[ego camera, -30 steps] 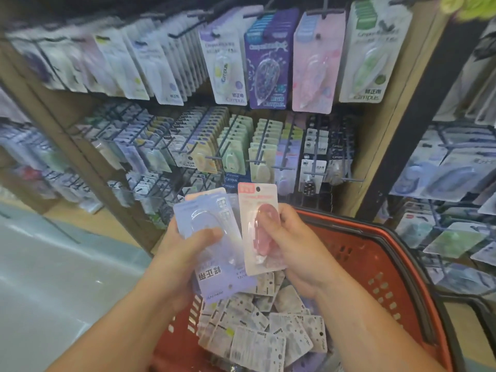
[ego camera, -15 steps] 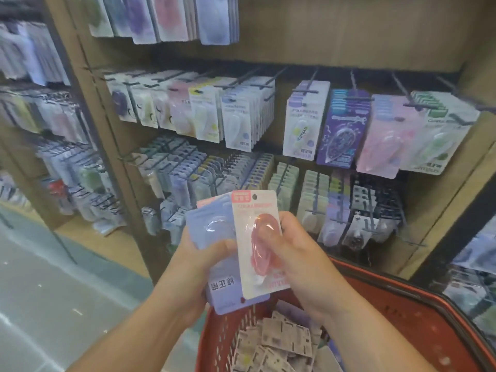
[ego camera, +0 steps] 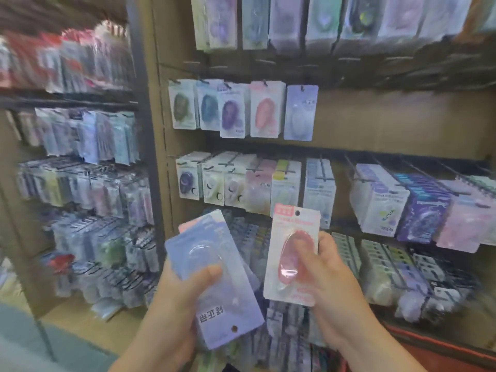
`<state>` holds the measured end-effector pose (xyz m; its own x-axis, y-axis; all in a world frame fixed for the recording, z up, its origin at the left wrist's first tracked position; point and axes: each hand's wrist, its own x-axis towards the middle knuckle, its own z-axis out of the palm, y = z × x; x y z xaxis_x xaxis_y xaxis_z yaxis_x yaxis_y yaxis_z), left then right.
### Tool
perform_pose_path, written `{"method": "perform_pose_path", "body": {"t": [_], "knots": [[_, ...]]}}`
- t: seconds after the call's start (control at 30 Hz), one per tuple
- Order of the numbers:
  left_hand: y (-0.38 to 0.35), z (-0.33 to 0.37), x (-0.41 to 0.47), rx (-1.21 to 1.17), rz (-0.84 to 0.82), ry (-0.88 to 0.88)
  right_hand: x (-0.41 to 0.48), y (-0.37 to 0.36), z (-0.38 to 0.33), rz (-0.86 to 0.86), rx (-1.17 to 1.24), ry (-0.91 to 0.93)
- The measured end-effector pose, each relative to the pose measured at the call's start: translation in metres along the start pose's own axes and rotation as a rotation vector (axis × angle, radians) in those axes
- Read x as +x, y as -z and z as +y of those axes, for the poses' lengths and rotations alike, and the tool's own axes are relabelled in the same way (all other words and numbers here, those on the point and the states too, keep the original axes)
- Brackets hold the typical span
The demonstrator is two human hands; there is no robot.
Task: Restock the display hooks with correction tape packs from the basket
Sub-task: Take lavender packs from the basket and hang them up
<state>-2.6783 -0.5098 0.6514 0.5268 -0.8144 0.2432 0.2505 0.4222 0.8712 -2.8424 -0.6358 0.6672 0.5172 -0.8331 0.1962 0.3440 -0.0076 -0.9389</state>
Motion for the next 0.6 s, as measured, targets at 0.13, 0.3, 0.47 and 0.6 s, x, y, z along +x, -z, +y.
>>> {"method": "perform_pose_path", "body": {"t": [0.13,0.3,0.47,0.6], "knots": [[0.012,0.028,0.024,-0.032,-0.036,-0.050,0.014,-0.026,-0.009,0.015,-0.082,0.048],[0.023,0.040,0.071,-0.002,-0.053,-0.123,0.049,-0.039,-0.023,-0.014,-0.208,0.120],[0.026,0.053,0.131,0.061,-0.146,-0.168,0.105,-0.044,-0.038,-0.040,-0.261,0.194],[0.025,0.068,0.184,0.078,-0.155,-0.250,0.157,-0.046,-0.060,-0.072,-0.321,0.326]]}}
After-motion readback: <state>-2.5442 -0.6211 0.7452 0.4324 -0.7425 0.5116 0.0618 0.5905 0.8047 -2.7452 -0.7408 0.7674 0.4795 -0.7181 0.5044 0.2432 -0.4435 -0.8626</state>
